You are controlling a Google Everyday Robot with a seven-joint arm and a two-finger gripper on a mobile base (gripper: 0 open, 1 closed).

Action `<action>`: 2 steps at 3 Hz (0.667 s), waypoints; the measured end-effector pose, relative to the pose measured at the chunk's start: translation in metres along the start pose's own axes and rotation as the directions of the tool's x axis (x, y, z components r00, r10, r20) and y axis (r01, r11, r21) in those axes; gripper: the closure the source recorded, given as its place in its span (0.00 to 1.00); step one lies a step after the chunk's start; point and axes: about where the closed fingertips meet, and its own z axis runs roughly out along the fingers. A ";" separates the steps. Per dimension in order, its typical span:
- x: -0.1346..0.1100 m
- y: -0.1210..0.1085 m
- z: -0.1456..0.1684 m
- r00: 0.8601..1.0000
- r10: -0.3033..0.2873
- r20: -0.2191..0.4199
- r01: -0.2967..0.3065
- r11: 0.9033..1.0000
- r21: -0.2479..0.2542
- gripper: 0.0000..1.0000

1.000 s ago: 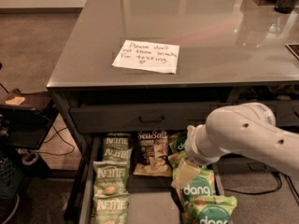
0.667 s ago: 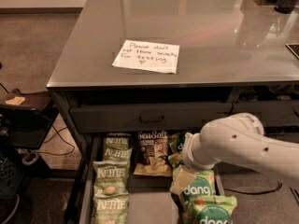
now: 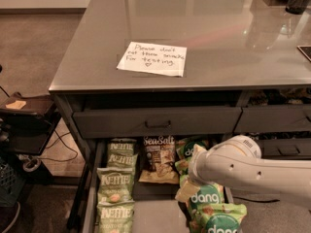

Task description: Pick brown chip bag from middle drawer and place on counter

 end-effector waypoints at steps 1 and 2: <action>0.008 -0.018 0.018 0.999 0.037 0.039 -0.039 0.998 0.057 0.00; 0.003 -0.029 0.044 0.986 0.099 0.135 -0.107 0.992 0.060 0.00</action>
Offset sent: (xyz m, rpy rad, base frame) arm 0.0604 0.0111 -0.0768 0.2729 -0.1129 -0.1569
